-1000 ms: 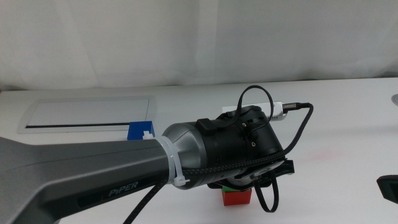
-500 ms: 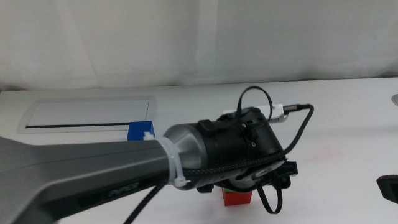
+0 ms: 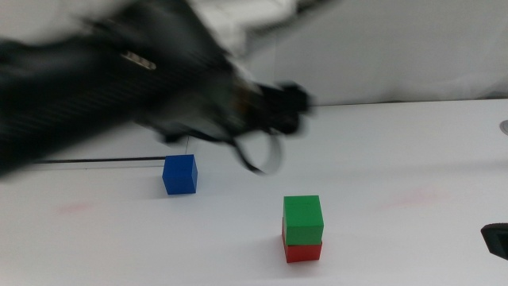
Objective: Stack red cubes first, then green, then blue cubes in a specific spot.
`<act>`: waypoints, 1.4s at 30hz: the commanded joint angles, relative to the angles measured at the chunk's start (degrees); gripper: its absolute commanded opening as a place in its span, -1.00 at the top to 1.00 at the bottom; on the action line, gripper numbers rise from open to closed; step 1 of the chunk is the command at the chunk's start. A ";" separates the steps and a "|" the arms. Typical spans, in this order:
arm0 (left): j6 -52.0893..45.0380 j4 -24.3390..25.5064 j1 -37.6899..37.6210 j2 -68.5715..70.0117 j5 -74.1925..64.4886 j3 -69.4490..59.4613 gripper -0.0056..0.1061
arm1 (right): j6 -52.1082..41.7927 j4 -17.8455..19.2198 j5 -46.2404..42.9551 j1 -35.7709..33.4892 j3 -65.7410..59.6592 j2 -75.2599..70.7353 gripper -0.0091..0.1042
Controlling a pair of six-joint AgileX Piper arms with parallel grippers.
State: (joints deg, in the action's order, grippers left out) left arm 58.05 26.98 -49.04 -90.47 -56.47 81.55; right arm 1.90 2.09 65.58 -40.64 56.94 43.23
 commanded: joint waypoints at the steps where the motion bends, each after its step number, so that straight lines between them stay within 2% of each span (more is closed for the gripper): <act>1: -5.63 0.25 3.52 4.35 -5.50 0.01 -0.73 | -0.38 0.49 -0.08 0.17 -0.11 -0.26 -0.95; 5: -14.41 -2.13 10.89 7.92 -9.53 0.01 -0.73 | -0.38 0.49 -0.32 0.17 -0.11 -0.26 -0.95; 10: -23.65 -9.52 19.99 8.11 -9.11 -0.10 -0.73 | -0.38 0.49 -1.19 0.17 -0.11 -0.26 -0.95; 12: -25.16 -9.61 22.83 7.07 -8.26 -0.10 -0.73 | -0.38 0.49 -1.19 0.17 -0.11 -0.26 -0.95; 22: -29.72 -9.20 23.84 -3.03 -6.02 -0.10 -0.73 | -0.38 0.38 -1.19 0.17 -0.11 -0.26 -0.95; 28: -31.99 -16.29 27.41 -9.37 -0.76 -0.10 -0.73 | -0.38 0.27 -1.19 0.17 -0.11 -0.26 -0.95; 42: -32.54 -15.92 27.93 -20.10 2.73 -0.10 -0.73 | -0.38 0.27 -1.19 0.17 -0.11 -0.26 -0.95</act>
State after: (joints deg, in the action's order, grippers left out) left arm 25.63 11.45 -21.41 -109.63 -54.73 81.55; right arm 1.94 2.09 65.11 -40.64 56.94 43.23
